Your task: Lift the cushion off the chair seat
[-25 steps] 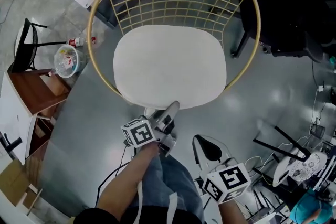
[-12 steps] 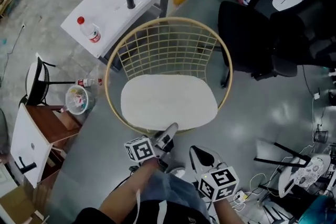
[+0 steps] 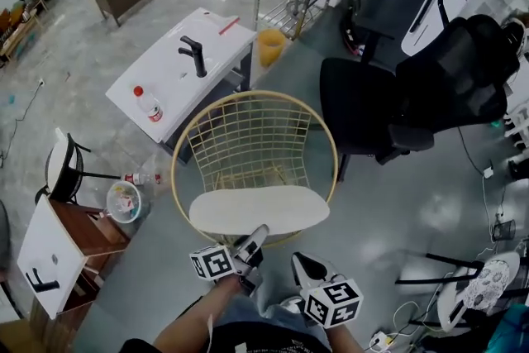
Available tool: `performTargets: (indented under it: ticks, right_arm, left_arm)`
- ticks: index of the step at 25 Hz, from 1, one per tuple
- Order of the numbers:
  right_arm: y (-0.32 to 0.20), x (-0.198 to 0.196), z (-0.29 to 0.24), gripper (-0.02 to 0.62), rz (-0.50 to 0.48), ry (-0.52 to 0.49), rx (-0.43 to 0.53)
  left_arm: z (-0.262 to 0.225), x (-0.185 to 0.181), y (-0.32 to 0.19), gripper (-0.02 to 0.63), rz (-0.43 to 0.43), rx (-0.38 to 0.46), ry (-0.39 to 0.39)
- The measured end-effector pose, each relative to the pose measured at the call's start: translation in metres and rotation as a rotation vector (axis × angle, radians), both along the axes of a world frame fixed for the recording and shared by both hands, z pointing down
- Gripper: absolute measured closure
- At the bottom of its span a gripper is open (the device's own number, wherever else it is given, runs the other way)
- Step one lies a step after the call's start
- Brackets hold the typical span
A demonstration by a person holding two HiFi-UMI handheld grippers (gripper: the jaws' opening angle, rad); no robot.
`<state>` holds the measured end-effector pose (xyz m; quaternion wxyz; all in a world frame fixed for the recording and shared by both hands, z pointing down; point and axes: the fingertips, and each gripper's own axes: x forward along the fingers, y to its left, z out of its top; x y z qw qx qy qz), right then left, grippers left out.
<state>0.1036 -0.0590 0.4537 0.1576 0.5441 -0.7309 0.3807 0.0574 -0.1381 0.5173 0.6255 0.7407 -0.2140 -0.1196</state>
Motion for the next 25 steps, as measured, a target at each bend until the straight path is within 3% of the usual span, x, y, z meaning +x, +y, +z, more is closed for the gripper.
performTargets:
  ticks: [6, 11, 25]
  right_arm:
    - [0.009, -0.001, -0.014, 0.597, -0.022, -0.043, 0.049]
    - [0.007, 0.01, -0.038, 0.597, -0.043, -0.067, 0.136]
    - [0.04, 0.029, -0.09, 0.597, -0.137, -0.092, 0.31]
  left_arm:
    - [-0.037, -0.002, 0.023, 0.569, -0.01, 0.072, -0.036]
    - [-0.085, -0.004, 0.024, 0.569, -0.082, 0.159, -0.013]
    - [-0.167, -0.01, 0.072, 0.568, -0.274, 0.334, -0.057]
